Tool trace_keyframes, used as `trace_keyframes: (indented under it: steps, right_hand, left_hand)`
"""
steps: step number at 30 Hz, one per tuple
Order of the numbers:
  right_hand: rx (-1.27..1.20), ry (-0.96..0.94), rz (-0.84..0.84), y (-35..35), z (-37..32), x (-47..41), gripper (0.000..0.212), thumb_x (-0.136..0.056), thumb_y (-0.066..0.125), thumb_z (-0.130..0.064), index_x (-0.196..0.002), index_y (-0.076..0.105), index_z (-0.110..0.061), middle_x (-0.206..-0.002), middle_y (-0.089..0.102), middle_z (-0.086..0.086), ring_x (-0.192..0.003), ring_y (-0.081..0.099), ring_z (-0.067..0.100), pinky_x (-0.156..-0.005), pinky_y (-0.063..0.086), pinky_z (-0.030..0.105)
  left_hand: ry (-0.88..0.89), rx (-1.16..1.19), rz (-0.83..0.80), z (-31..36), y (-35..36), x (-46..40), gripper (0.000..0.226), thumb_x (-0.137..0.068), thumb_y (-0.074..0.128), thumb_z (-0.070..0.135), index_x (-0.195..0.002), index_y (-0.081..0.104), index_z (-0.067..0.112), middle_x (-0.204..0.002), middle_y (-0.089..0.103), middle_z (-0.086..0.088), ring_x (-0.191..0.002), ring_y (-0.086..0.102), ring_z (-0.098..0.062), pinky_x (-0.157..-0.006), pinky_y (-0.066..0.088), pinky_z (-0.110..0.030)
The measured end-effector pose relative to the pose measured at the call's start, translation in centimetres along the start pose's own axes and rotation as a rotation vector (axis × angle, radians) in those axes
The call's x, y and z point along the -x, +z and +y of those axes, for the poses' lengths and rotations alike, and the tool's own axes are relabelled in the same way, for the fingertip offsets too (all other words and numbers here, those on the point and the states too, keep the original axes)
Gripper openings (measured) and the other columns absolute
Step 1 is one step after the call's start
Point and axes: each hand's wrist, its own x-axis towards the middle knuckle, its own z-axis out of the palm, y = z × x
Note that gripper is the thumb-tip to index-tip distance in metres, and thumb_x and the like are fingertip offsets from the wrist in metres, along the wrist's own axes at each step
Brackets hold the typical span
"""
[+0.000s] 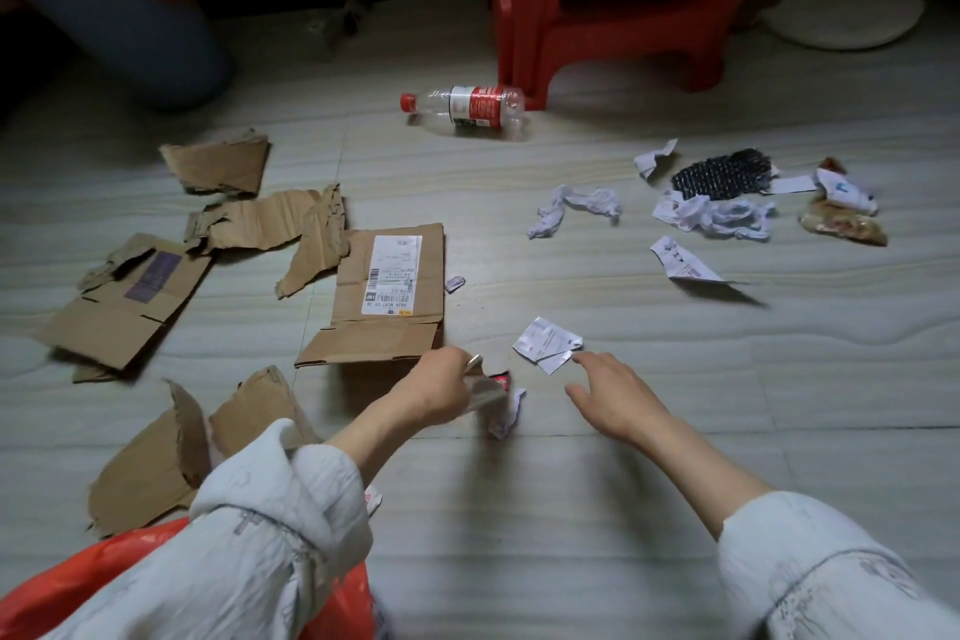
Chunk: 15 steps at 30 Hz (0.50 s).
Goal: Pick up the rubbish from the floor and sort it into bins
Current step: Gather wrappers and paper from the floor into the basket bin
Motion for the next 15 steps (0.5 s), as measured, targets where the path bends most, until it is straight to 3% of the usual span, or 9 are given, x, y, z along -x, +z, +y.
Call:
trace_keyframes:
  steps: [3,5,7,9,11,13,15]
  right_hand:
    - [-0.018,-0.007,-0.001,-0.1,0.2,-0.3,0.050,-0.096,0.043,-0.027,-0.143,0.032,-0.015,-0.145,0.036,0.010,-0.134,0.035,0.028,-0.108,0.033,0.038]
    - [-0.018,-0.011,-0.002,0.0,0.3,-0.6,0.050,-0.095,0.043,-0.027,-0.142,0.032,-0.015,-0.145,0.037,0.011,-0.134,0.035,0.029,-0.107,0.033,0.037]
    - [-0.002,-0.022,-0.002,0.2,0.3,-1.0,0.050,-0.095,0.043,-0.026,-0.142,0.032,-0.014,-0.144,0.036,0.011,-0.133,0.035,0.029,-0.107,0.034,0.036]
    - [0.019,-0.045,0.000,0.5,0.1,-1.4,0.055,-0.094,0.046,-0.027,-0.144,0.027,-0.014,-0.148,0.031,0.010,-0.135,0.031,0.029,-0.108,0.033,0.037]
    - [0.034,-0.078,0.003,1.1,-0.1,-1.8,0.067,-0.092,0.052,-0.029,-0.148,0.017,-0.016,-0.154,0.019,0.007,-0.140,0.021,0.028,-0.112,0.029,0.038]
    - [0.081,-0.117,0.022,1.7,-0.4,-2.5,0.075,-0.091,0.054,-0.035,-0.149,0.010,-0.020,-0.157,0.010,0.004,-0.144,0.009,0.027,-0.114,0.024,0.039]
    - [0.173,-0.156,0.062,2.4,-1.0,-3.6,0.074,-0.092,0.050,-0.044,-0.149,0.009,-0.022,-0.158,0.005,0.003,-0.145,0.002,0.027,-0.114,0.022,0.041]
  left_hand:
    - [-0.058,0.117,0.170,0.4,-0.1,0.2,0.029,-0.084,0.036,-0.007,-0.097,0.059,0.003,-0.097,0.061,-0.013,-0.084,0.059,-0.028,-0.067,0.051,-0.034]
    - [-0.040,0.136,0.264,0.4,0.3,0.3,0.019,-0.090,0.038,0.004,-0.087,0.056,0.003,-0.097,0.062,-0.017,-0.082,0.053,-0.026,-0.068,0.041,-0.029]
    - [-0.048,0.166,0.232,0.1,1.1,0.6,0.025,-0.091,0.052,0.030,-0.084,0.054,0.005,-0.092,0.063,-0.013,-0.079,0.055,-0.024,-0.060,0.038,-0.028]
    - [-0.180,0.142,0.085,-0.6,2.1,1.0,0.052,-0.077,0.071,0.040,-0.106,0.046,0.004,-0.099,0.055,-0.006,-0.087,0.056,-0.021,-0.059,0.041,-0.024]
    - [-0.361,0.082,-0.016,-1.4,2.7,1.6,0.060,-0.075,0.075,0.025,-0.117,0.039,0.001,-0.110,0.052,-0.012,-0.099,0.057,-0.027,-0.060,0.048,-0.029]
    - [-0.427,0.002,0.043,-2.6,2.9,1.6,0.037,-0.084,0.060,0.010,-0.116,0.049,-0.003,-0.117,0.057,-0.018,-0.107,0.057,-0.033,-0.073,0.052,-0.036]
    - [-0.448,0.021,0.107,-4.2,2.8,1.4,0.029,-0.088,0.045,0.007,-0.112,0.060,0.001,-0.116,0.062,-0.018,-0.110,0.057,-0.032,-0.084,0.047,-0.031]
